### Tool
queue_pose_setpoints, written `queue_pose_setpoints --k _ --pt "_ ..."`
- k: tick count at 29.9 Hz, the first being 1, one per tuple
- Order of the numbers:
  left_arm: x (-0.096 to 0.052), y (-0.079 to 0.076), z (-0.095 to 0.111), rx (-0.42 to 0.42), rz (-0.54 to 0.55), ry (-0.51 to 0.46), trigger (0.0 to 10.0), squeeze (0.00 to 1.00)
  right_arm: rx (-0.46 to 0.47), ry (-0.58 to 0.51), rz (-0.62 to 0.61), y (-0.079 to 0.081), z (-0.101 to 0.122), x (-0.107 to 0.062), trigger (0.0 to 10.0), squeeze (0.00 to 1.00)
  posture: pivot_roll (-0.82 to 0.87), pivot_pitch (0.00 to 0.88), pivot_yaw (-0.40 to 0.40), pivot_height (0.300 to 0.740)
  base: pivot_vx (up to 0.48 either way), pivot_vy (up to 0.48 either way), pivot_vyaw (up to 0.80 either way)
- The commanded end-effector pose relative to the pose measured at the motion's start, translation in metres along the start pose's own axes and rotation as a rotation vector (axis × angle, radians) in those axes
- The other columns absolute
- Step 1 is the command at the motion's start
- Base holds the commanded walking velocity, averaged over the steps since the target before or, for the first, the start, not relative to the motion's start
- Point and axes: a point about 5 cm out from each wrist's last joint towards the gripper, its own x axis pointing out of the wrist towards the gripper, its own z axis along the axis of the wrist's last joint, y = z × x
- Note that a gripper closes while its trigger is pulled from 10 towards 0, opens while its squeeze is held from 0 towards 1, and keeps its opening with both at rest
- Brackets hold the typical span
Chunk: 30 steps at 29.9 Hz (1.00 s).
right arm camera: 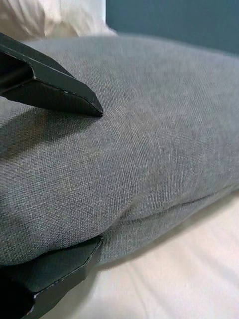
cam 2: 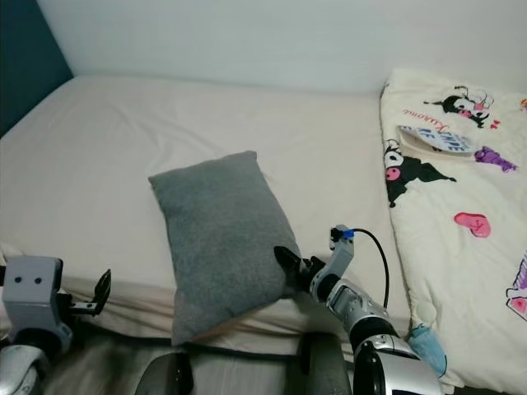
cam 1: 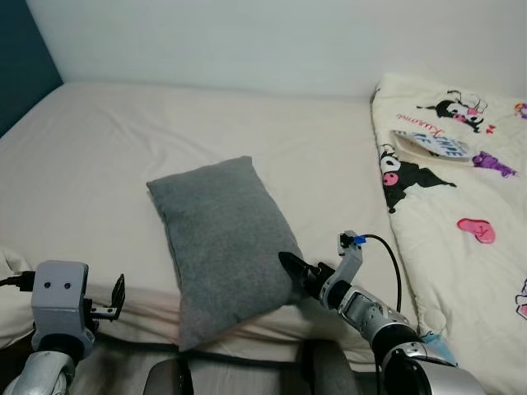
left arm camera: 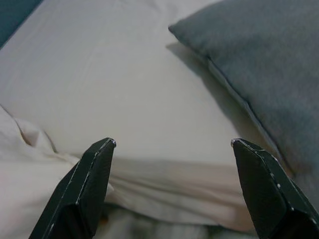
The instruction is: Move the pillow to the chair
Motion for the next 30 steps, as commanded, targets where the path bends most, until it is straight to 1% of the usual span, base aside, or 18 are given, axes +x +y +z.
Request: queue_pose_setpoints --k 1,2,4,5,7,8,9,10,24,27,28,29,30 --pt "-0.003 0.002 0.001 0.020 -0.002 0.019 10.0 0.00 -0.017 0.073 -0.051 -0.001 -0.013 0.002 10.0 0.00 0.07 0.211 -0.035 0.565 0.000 0.000 0.00" --pt "-0.003 0.002 0.002 0.019 -0.004 0.020 10.0 0.00 -0.034 0.083 -0.065 -0.001 -0.013 0.003 10.0 0.00 0.07 0.211 -0.035 0.565 0.000 0.000 0.00" --pt "-0.003 0.002 0.002 0.019 -0.004 0.020 10.0 0.00 -0.034 0.083 -0.065 -0.001 -0.013 0.003 10.0 0.00 0.07 0.211 -0.035 0.565 0.000 0.000 0.00" --pt "-0.003 0.001 0.002 0.019 -0.006 0.021 10.0 0.00 -0.063 0.097 -0.089 -0.002 -0.014 0.003 10.0 0.00 0.07 0.214 -0.035 0.565 0.000 0.000 0.00" --pt "-0.003 0.000 0.003 0.018 -0.010 0.023 10.0 0.00 -0.088 0.102 -0.123 -0.002 -0.014 0.004 10.0 0.00 0.07 0.216 -0.036 0.565 0.000 0.000 0.00" --pt "-0.003 0.000 0.003 0.017 -0.012 0.025 10.0 0.00 -0.086 0.097 -0.133 -0.001 -0.013 0.005 8.7 0.00 0.07 0.216 -0.037 0.565 0.000 0.000 0.00" --pt "-0.004 -0.001 0.003 0.017 -0.013 0.027 10.0 0.00 -0.083 0.091 -0.140 -0.001 -0.013 0.005 2.8 0.00 0.07 0.215 -0.037 0.565 0.000 0.000 0.00" --pt "-0.004 -0.001 0.003 0.017 -0.014 0.028 10.0 0.00 -0.079 0.083 -0.135 -0.001 -0.012 0.006 0.0 0.00 0.07 0.216 -0.040 0.565 0.000 0.000 0.00" --pt "-0.004 -0.003 0.005 0.016 -0.012 0.041 10.0 0.00 -0.082 0.071 -0.141 0.002 -0.009 0.008 0.0 0.00 0.07 0.210 -0.045 0.565 0.000 0.000 0.00" --pt "0.003 -0.004 0.008 0.013 -0.011 0.025 10.0 0.00 -0.121 0.029 -0.070 0.010 0.006 0.011 0.0 0.00 0.05 0.190 -0.047 0.565 0.000 0.000 0.00" --pt "0.003 -0.004 0.008 0.013 -0.011 0.025 10.0 0.00 -0.121 0.029 -0.070 0.010 0.006 0.011 0.0 0.00 0.05 0.190 -0.047 0.565 0.000 0.000 0.00" --pt "0.005 -0.004 0.009 0.010 -0.009 0.017 10.0 0.00 -0.134 0.002 -0.046 0.013 0.014 0.012 0.0 0.00 0.04 0.180 -0.048 0.565 0.000 0.000 0.00" --pt "0.010 -0.005 0.012 0.001 -0.003 0.005 10.0 0.00 -0.135 -0.043 -0.011 0.018 0.028 0.012 0.0 0.00 0.04 0.163 -0.050 0.565 0.000 0.000 0.00"
